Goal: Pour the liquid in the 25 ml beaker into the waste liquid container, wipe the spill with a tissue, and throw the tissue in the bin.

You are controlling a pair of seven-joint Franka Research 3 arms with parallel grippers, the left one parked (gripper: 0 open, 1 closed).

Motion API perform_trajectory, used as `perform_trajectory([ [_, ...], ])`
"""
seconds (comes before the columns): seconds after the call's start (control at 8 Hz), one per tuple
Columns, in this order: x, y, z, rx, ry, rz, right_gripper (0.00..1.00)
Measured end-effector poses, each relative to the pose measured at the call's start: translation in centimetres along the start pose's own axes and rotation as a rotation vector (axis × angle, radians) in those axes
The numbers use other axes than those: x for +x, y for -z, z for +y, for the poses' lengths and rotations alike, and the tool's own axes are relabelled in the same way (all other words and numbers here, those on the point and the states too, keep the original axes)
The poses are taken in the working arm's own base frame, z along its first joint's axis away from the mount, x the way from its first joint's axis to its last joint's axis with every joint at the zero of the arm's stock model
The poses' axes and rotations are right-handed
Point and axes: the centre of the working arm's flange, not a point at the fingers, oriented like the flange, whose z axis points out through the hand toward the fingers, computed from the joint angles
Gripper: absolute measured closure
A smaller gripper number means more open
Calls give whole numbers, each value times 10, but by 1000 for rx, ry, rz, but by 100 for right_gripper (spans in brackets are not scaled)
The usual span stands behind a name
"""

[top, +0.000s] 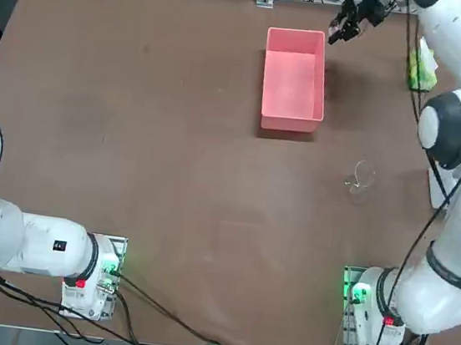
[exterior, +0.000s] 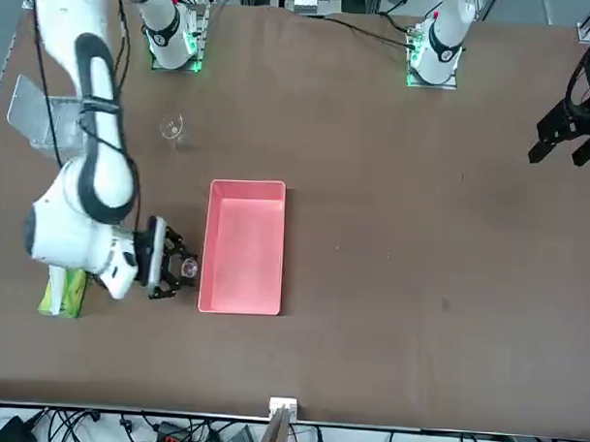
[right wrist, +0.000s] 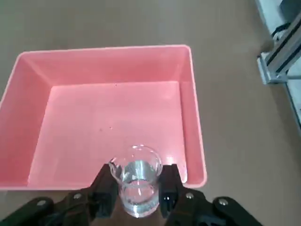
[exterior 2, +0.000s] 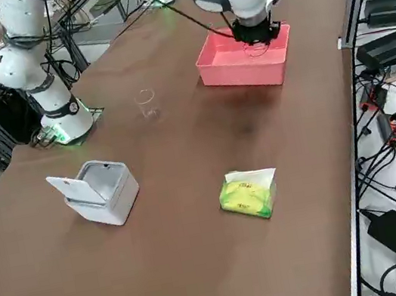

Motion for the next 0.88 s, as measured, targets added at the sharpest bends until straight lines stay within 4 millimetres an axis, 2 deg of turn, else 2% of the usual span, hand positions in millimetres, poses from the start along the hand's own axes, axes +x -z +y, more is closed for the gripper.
perform_trajectory([
  [0.38,34,-14,-10,-17,-18,-122,52],
  [0.88,46,-24,-16,-21,-52,-250,52],
])
